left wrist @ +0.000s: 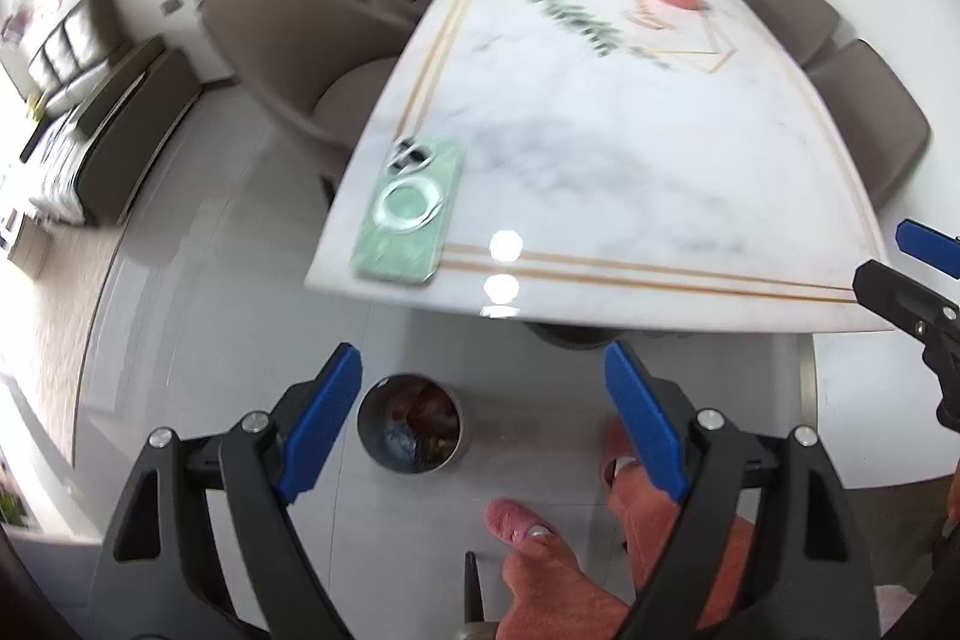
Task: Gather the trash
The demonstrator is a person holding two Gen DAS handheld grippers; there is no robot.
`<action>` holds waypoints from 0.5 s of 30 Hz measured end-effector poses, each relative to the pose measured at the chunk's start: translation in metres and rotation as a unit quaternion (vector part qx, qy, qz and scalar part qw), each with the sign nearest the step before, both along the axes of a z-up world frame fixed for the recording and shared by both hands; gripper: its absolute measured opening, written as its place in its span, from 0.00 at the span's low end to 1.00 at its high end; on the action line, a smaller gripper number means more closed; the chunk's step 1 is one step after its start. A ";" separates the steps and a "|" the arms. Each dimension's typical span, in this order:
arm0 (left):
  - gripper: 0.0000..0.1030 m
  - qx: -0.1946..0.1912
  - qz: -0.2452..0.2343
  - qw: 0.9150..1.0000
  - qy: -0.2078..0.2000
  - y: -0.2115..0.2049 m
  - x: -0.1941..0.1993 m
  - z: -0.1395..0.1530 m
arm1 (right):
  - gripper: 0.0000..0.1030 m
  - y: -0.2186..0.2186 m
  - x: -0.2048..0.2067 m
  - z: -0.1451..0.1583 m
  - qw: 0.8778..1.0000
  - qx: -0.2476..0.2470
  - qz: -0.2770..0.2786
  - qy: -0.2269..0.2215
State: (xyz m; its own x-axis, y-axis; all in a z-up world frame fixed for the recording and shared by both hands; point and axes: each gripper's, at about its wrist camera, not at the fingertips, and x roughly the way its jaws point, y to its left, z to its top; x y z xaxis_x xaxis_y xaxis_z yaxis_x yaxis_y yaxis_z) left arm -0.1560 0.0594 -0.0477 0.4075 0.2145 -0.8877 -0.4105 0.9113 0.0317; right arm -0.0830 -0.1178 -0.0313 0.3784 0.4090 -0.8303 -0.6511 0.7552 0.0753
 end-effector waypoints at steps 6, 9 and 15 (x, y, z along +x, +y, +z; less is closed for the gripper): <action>0.81 -0.002 -0.049 0.999 -0.017 -0.053 0.066 0.031 | 0.79 -0.060 0.049 0.019 0.998 -0.021 -0.060 -0.013; 0.81 0.007 -0.053 0.998 -0.026 -0.081 0.096 0.044 | 0.79 -0.090 0.075 0.029 0.997 -0.023 -0.070 -0.016; 0.82 -0.002 -0.035 0.999 -0.042 -0.125 0.139 0.070 | 0.81 -0.136 0.121 0.056 0.998 -0.014 -0.056 -0.030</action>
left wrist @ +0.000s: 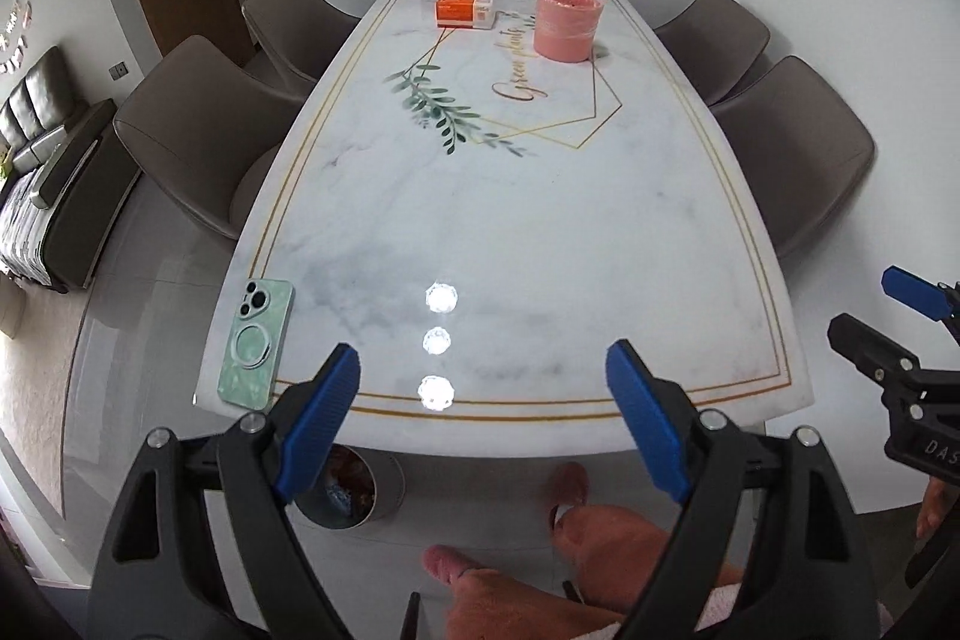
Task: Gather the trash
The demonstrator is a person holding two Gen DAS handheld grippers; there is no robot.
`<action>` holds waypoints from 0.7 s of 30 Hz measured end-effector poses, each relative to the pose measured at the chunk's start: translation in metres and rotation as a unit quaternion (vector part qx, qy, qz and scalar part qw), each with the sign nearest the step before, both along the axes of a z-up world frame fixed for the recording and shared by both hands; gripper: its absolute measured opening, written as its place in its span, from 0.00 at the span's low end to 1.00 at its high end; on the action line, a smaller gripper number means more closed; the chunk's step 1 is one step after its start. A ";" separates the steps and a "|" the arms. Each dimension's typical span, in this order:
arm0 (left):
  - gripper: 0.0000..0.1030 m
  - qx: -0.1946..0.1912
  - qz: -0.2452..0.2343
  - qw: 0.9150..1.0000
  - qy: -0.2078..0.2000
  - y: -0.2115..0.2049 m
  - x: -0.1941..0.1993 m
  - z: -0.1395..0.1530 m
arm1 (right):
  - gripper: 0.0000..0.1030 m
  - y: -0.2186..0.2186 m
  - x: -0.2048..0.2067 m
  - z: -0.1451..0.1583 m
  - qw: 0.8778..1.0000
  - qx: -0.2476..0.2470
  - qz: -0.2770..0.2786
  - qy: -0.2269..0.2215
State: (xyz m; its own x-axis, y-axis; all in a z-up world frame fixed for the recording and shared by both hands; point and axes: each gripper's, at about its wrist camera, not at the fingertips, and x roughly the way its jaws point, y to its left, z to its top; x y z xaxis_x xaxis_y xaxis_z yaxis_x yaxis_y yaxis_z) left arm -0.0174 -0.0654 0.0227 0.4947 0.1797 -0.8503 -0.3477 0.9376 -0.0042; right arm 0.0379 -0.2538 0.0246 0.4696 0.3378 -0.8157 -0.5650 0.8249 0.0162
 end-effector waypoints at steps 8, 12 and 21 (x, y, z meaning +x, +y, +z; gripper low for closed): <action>0.82 0.001 0.056 0.998 0.001 -0.031 0.013 0.018 | 0.82 -0.027 0.040 0.015 0.998 -0.003 0.062 -0.006; 0.82 -0.005 0.076 0.997 0.013 -0.033 0.010 0.018 | 0.82 -0.029 0.050 0.016 0.997 0.003 0.075 0.004; 0.82 -0.005 0.072 0.997 0.017 -0.035 0.017 0.020 | 0.82 -0.031 0.053 0.022 0.997 0.013 0.078 0.005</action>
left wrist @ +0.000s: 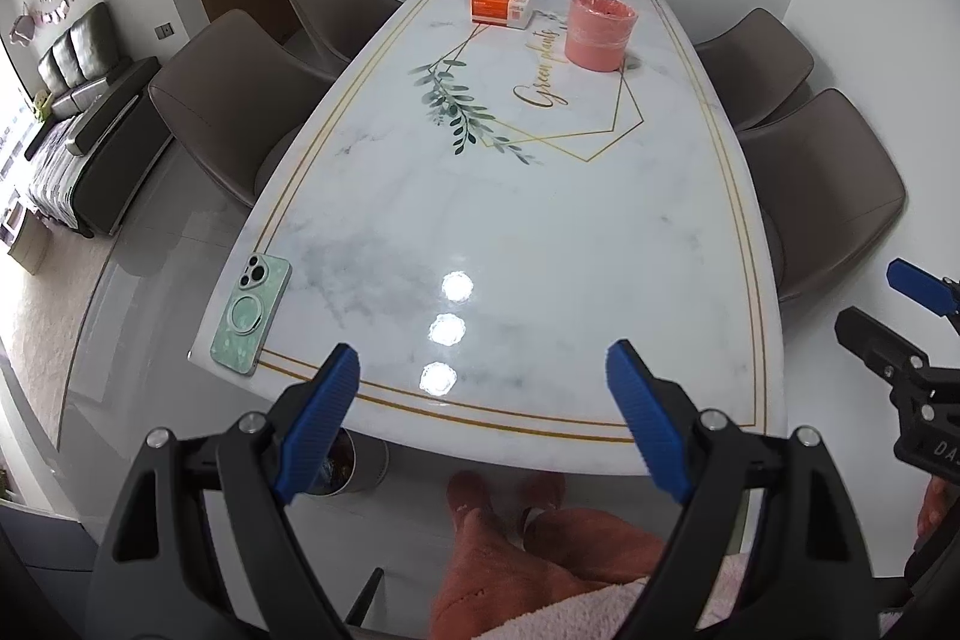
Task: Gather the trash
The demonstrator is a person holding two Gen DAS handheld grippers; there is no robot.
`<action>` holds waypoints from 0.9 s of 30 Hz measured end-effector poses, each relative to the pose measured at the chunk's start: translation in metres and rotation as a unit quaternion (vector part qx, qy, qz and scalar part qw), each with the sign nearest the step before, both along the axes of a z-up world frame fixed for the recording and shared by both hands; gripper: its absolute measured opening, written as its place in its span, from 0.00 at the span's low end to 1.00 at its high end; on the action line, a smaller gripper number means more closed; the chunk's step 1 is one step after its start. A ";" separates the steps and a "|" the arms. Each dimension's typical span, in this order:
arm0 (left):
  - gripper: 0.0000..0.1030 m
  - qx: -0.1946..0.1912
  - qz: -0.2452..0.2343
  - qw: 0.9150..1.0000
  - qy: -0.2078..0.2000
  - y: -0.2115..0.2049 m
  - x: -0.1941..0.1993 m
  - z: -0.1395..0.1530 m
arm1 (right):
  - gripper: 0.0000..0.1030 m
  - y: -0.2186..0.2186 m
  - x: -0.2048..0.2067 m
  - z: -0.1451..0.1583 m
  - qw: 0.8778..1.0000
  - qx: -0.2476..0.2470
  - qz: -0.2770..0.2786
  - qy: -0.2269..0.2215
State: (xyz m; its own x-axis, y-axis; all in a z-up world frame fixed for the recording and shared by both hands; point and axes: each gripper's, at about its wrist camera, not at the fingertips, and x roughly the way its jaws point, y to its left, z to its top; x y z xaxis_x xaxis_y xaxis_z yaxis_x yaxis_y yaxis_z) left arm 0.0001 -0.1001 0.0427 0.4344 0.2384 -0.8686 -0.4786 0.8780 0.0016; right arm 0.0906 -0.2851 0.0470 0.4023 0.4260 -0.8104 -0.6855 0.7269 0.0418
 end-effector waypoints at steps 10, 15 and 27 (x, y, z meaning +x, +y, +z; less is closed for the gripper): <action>0.82 -0.005 -0.019 1.000 -0.017 0.004 0.007 0.010 | 0.82 -0.006 0.001 0.008 0.999 0.010 -0.029 -0.008; 0.82 -0.003 -0.025 1.000 -0.018 0.006 0.007 0.010 | 0.82 -0.004 -0.001 0.007 0.999 0.006 -0.035 -0.007; 0.82 -0.003 -0.026 1.000 -0.015 0.014 0.003 0.009 | 0.82 0.002 -0.003 0.009 0.999 0.011 -0.037 -0.008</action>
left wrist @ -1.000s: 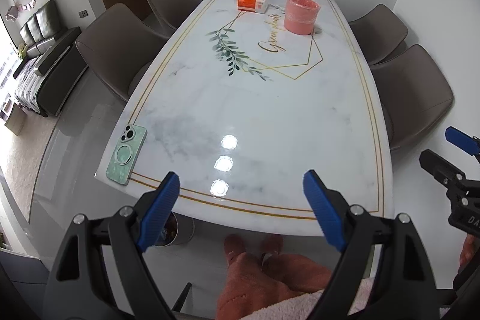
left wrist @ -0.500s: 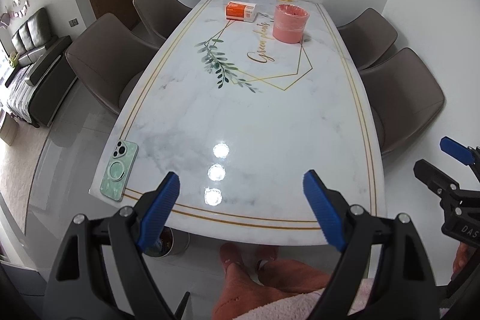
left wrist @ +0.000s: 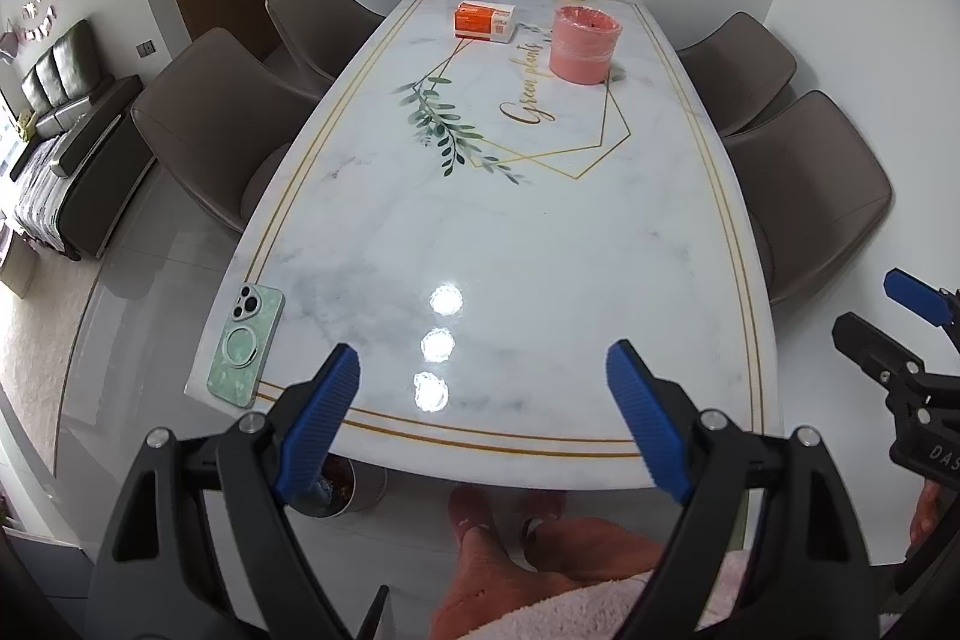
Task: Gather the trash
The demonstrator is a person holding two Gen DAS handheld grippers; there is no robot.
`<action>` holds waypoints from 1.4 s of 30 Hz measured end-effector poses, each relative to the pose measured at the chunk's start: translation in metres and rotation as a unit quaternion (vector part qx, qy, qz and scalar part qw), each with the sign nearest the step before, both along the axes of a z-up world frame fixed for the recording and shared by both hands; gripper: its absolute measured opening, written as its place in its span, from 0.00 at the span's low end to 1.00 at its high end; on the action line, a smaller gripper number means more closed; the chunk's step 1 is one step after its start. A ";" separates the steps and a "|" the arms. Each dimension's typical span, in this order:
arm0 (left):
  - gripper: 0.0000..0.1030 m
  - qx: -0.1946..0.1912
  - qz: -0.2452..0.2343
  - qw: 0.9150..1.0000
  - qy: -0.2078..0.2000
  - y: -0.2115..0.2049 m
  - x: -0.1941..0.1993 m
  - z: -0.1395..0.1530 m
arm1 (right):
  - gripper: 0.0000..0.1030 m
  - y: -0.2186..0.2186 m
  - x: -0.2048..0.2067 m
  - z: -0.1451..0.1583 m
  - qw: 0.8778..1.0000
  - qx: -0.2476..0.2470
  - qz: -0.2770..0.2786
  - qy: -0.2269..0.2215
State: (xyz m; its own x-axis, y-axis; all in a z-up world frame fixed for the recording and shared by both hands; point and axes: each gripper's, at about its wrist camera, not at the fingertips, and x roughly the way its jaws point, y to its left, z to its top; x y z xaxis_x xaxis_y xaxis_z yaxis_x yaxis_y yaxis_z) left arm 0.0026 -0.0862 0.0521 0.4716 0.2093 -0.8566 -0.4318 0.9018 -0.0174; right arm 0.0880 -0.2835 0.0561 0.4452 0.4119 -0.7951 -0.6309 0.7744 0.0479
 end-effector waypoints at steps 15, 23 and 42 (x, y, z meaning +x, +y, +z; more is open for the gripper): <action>0.82 -0.003 0.001 1.000 -0.007 0.002 -0.004 0.001 | 0.82 0.002 0.000 0.001 1.000 0.004 0.004 -0.001; 0.82 0.008 0.006 1.000 -0.027 0.000 -0.007 0.008 | 0.82 -0.002 -0.002 0.007 1.000 0.021 0.003 -0.013; 0.82 0.012 0.002 0.999 -0.045 0.000 -0.004 0.015 | 0.82 0.001 -0.007 0.013 0.999 0.028 0.005 -0.026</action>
